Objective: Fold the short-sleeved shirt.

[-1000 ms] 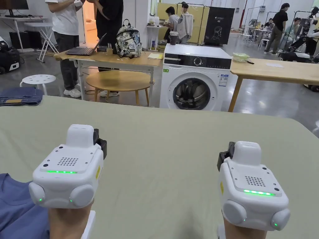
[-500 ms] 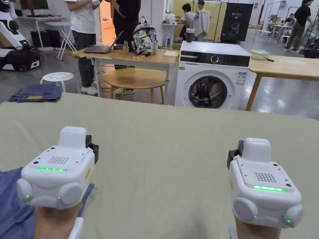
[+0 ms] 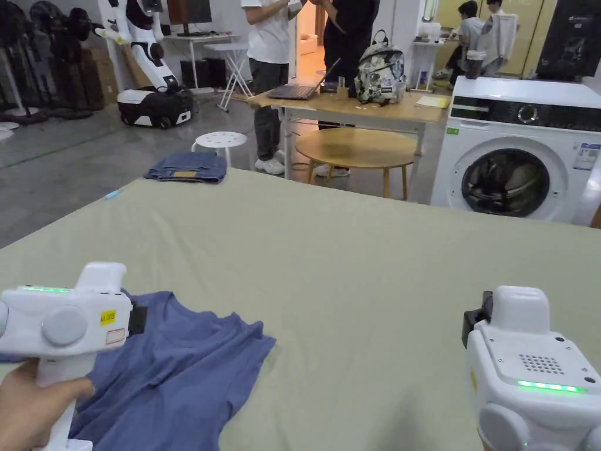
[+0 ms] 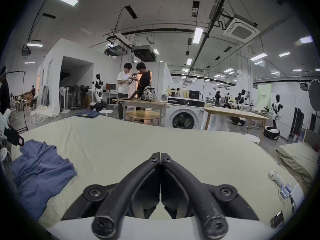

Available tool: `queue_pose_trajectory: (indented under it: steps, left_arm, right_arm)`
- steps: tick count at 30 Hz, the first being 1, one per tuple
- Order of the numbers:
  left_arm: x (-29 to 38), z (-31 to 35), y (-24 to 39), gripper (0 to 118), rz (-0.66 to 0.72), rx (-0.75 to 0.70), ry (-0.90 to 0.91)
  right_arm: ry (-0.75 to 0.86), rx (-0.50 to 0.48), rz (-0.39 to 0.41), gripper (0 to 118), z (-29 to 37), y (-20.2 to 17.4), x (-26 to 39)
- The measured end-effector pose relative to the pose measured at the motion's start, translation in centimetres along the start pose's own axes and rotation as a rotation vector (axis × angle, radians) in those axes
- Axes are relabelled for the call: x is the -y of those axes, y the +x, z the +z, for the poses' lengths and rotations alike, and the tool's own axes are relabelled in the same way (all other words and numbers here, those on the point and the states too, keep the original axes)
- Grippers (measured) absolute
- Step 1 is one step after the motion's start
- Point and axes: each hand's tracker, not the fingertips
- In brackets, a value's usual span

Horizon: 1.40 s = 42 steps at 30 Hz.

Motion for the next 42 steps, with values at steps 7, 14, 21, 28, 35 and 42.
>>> queue_pose_trajectory:
  steps: [7, 14, 21, 28, 35, 42]
  left_arm:
    - [1.9, -4.9, -6.4, 0, 0.153, 0.048, -0.238]
    - [4.2, -9.7, -7.0, 81, 0.189, 0.085, -0.281]
    - [6.7, -12.0, -3.6, 73, -0.031, -0.035, -0.362]
    - [6.8, -10.0, 0.0, 24, -0.192, -0.059, -0.311]
    - [6.3, -9.5, -2.0, 3, -0.068, 0.002, -0.291]
    - [6.7, -9.0, -2.2, 3, -0.088, 0.013, -0.265]
  right_arm:
    - [-0.047, -0.039, 0.000, 0, -1.0, -1.4, 1.3]
    - [-0.083, -0.041, 0.012, 0, -1.5, -1.6, 2.1]
    - [-0.122, -0.032, 0.019, 0, -2.3, -1.2, 3.4]
    - [-0.150, -0.026, 0.018, 0, -2.3, -1.2, 4.1]
    - [-0.167, -0.030, 0.021, 0, -2.3, -1.3, 4.5]
    - [-0.171, -0.027, 0.017, 0, -2.1, -1.2, 4.3]
